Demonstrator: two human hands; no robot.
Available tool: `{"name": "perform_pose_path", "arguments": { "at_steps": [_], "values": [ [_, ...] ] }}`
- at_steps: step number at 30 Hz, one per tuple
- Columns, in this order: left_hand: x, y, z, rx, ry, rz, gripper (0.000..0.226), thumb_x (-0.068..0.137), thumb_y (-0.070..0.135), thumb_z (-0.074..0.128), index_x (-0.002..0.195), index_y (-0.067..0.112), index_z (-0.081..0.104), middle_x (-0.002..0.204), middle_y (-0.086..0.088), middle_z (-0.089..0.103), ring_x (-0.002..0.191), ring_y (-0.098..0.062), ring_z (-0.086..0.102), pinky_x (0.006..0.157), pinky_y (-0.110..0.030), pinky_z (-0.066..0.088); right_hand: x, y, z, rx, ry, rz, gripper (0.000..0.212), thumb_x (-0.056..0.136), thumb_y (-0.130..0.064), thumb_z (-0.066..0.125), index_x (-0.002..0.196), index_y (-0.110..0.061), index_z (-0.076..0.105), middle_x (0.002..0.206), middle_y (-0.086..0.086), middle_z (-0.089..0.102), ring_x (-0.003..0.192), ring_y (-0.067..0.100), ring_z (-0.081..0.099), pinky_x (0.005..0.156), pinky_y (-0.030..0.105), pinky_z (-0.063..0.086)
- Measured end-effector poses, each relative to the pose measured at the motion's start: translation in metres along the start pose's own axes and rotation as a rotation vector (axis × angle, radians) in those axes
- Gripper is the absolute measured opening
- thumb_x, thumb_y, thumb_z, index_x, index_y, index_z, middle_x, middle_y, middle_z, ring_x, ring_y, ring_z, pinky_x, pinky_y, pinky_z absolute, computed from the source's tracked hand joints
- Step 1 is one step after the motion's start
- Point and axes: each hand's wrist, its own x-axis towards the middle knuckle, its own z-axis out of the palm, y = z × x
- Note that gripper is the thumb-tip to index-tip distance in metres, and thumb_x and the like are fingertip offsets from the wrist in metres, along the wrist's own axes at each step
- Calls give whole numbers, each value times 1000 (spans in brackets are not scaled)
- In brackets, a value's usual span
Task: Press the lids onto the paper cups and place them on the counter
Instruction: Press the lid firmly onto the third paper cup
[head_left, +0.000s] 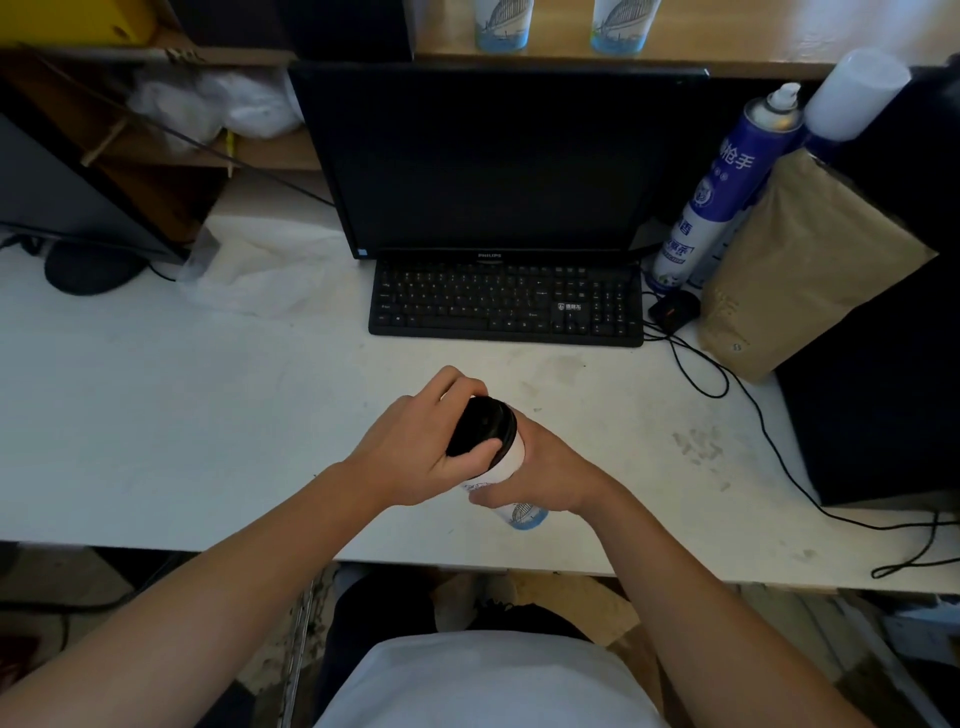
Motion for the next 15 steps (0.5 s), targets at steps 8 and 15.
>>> {"name": "perform_pose_path", "arguments": {
  "at_steps": [8,15],
  "values": [
    [1,8,0,-8,63,-91,64,86,63,33,125,16,52,115,6,48,82,-18,58,69,-30,51,-5,-1,5,-37,149,-2,73,66,-26,89,127,-34,48,111,-14,65,103,11,64,88,39,60],
    [14,24,7,-69,77,-401,51,97,58,39,124,16,51,116,0,49,91,-24,58,75,-33,48,-5,-4,12,-206,358,1,81,65,-34,87,132,-37,41,110,-17,63,98,13,64,80,40,61]
  ]
}}
